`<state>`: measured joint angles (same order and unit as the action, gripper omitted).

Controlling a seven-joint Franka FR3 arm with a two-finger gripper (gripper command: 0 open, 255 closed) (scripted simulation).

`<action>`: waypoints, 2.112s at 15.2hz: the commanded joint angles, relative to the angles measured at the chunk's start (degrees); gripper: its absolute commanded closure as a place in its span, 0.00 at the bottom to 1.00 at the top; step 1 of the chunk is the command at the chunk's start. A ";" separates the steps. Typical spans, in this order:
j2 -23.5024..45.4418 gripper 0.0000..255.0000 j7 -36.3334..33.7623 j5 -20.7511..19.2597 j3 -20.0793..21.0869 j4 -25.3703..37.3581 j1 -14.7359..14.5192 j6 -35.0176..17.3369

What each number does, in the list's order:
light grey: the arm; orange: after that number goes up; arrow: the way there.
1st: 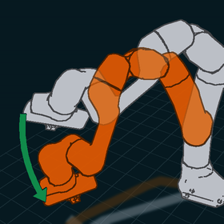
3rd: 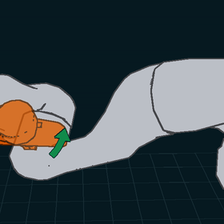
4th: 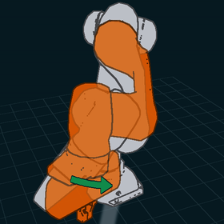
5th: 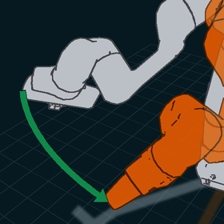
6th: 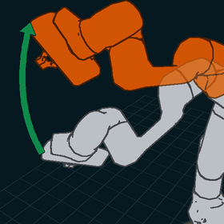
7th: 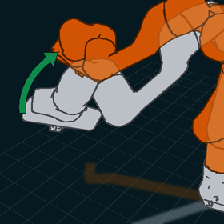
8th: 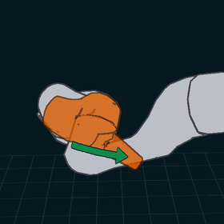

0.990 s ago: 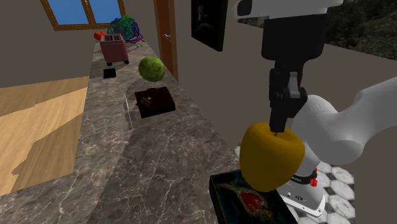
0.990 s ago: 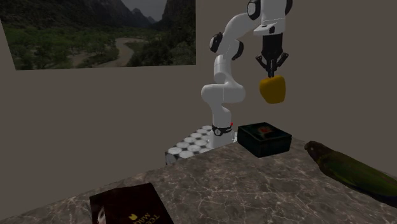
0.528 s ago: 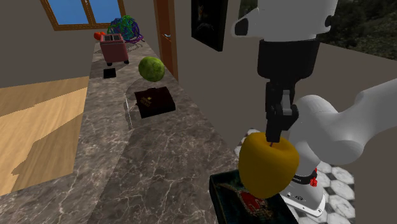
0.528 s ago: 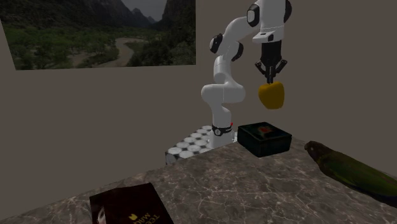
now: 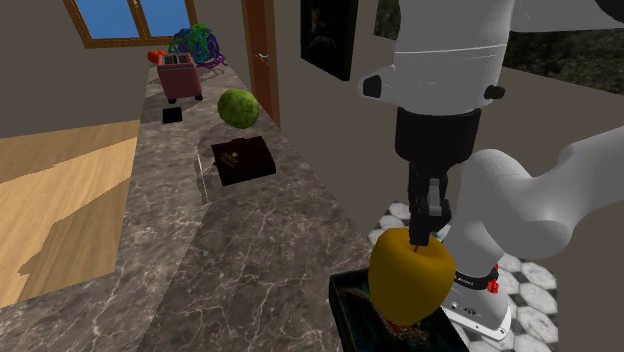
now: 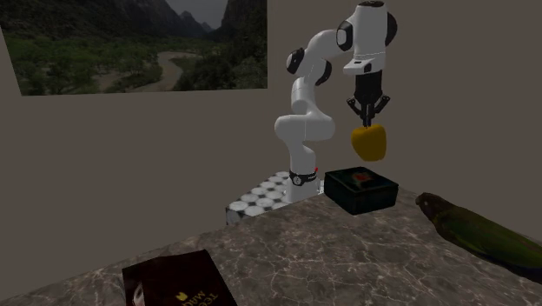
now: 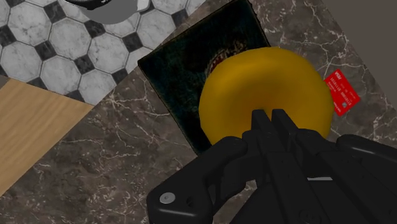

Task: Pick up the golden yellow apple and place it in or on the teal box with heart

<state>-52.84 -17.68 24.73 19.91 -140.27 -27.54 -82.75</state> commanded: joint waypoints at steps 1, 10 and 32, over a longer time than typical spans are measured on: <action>-0.47 1.00 0.30 0.45 0.48 -1.93 -0.16 -1.49; -1.61 1.00 1.59 2.39 2.56 -9.12 -0.85 -7.46; 0.21 0.00 1.43 -0.05 0.18 -2.76 0.36 -2.73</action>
<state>-52.72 -16.30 24.85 20.26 -143.29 -27.26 -85.72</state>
